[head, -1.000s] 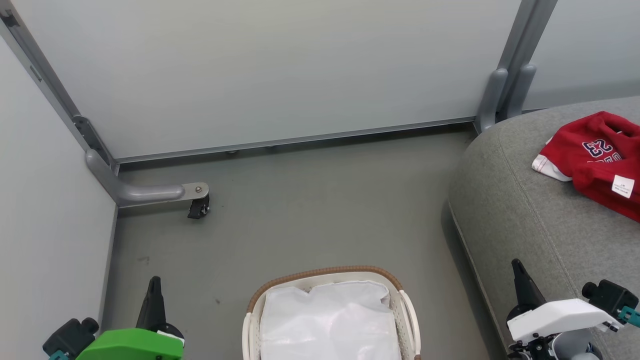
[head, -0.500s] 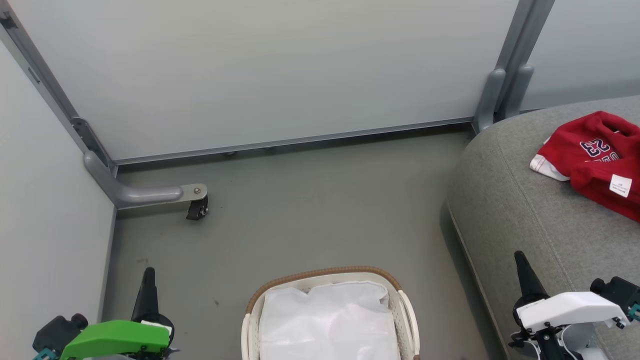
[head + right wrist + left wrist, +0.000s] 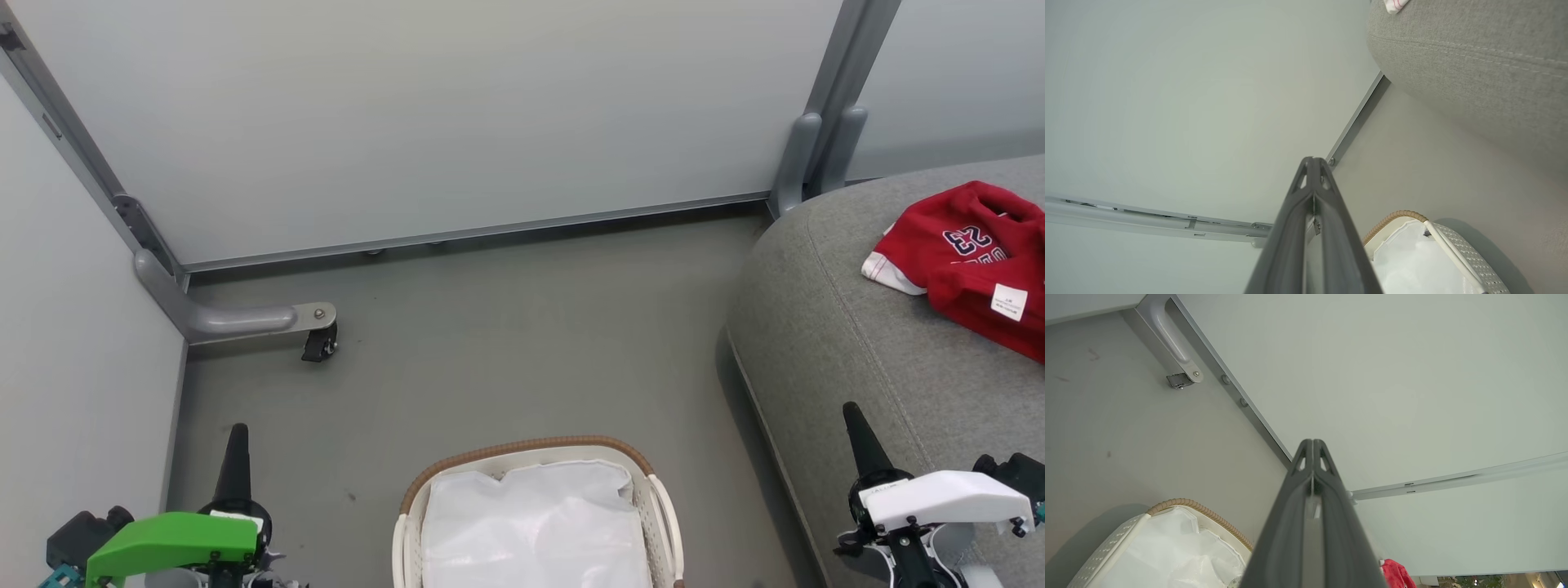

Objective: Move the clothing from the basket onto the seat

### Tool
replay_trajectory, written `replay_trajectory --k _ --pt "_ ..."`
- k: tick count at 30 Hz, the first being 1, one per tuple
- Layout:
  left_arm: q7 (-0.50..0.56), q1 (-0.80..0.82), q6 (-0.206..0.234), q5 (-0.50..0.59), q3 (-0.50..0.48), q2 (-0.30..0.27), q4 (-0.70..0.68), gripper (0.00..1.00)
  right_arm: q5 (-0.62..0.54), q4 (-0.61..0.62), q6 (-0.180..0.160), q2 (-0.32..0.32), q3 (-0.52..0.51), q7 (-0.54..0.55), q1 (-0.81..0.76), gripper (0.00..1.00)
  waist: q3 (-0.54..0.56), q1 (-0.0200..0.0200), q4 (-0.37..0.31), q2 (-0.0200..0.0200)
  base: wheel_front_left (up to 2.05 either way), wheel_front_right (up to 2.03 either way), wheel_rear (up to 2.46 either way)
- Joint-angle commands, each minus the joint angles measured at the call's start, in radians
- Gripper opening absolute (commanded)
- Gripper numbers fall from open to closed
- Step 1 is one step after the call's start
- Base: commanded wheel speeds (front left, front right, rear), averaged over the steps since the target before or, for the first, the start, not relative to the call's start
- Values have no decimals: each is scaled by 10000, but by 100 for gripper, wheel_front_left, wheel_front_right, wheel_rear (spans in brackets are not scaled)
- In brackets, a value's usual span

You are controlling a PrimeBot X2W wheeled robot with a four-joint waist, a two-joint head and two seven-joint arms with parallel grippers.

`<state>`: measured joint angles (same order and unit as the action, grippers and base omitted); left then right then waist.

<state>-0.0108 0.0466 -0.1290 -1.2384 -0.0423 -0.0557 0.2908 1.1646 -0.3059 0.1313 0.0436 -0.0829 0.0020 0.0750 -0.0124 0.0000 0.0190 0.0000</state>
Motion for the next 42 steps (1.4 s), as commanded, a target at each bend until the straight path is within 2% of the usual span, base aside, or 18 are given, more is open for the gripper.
replay_trajectory --k 1,42 --pt "56 245 -18 -234 -82 -88 -141 0 282 138 -5 65 -45 81 228 0 3 0 -5 0 0 0 0" --pt "964 615 -28 -3186 -513 -72 -431 0 3732 555 -8 89 -277 957 365 0 72 0 -148 0 0 0 0"
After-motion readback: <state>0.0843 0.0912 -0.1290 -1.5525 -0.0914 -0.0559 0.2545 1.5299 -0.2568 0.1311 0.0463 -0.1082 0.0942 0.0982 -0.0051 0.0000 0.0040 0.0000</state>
